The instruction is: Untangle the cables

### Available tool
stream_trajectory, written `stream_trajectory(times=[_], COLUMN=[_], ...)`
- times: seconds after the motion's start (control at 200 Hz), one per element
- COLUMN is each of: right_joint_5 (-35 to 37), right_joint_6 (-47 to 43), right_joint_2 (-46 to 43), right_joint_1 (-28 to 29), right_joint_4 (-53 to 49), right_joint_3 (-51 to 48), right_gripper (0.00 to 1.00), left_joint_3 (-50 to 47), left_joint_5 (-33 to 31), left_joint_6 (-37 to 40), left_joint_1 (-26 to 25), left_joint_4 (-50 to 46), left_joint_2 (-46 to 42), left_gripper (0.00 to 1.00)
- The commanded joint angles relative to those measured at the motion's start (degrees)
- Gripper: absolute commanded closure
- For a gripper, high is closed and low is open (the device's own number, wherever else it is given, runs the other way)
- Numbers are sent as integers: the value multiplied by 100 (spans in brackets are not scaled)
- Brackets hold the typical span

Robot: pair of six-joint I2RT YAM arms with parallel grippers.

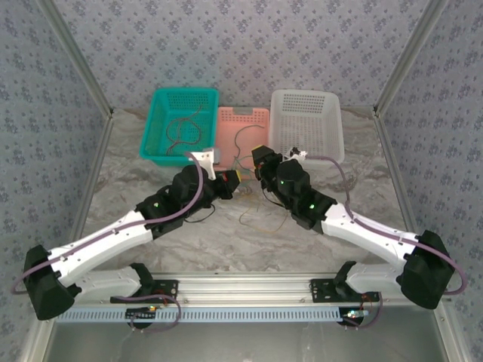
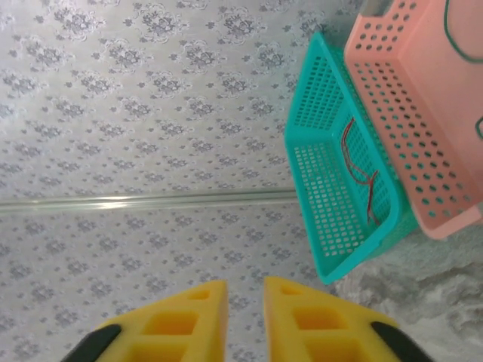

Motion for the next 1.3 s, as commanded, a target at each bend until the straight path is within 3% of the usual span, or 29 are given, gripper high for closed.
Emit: stream_trajectory(times=[0.0, 0.155, 0.195, 0.245, 0.285, 0.345, 0.43, 0.535, 0.62, 0.72, 0.899, 1.049, 1.294], right_joint_5=[-60, -131, -244, -470, -650, -958, -1264, -1565, -1997, -2277, -2627, -2960, -3221], right_joint_6=[-14, -371, -466, -554, -600, -756, -786, -902, -998, -1146, -1252, -1482, -1591], right_joint_2=[8, -195, -240, -267, -274, -278, -304, -381, -375, -444, -506, -680, -884], right_joint_1=[-85, -187, -248, -376, -475, -601, -759, -912, -1095, -1172, -1218, -1283, -1477], right_joint_4=[149, 32, 25, 75, 128, 301, 433, 580, 816, 796, 1036, 507, -177], right_joint_3=[71, -70, -110, -158, -204, -300, -382, -472, -510, -519, -585, -387, -305], right_gripper=[97, 100, 100, 100, 100, 100, 100, 100, 100, 100, 100, 100, 100], left_joint_3=[-54, -2, 53, 114, 161, 208, 202, 104, -163, -266, -114, -586, -768], left_joint_5=[-64, -65, -79, -65, -76, -107, -200, -362, -28, 499, 1701, 1806, 2255], left_joint_6=[-74, -143, -179, -247, -320, -447, -673, -1255, -1589, -1514, -1384, -1465, -928], left_joint_1=[-80, -81, -85, -81, -81, -81, -73, 33, 267, 407, 405, 402, 420], left_joint_4=[241, 111, -4, -125, -233, -391, -607, -982, -692, -367, 122, 1092, 1564], left_joint_2=[62, 3, -41, -105, -174, -293, -511, -821, -1093, -1115, -255, -127, -262], left_gripper=[100, 98, 85, 56, 39, 27, 23, 25, 29, 43, 66, 67, 67])
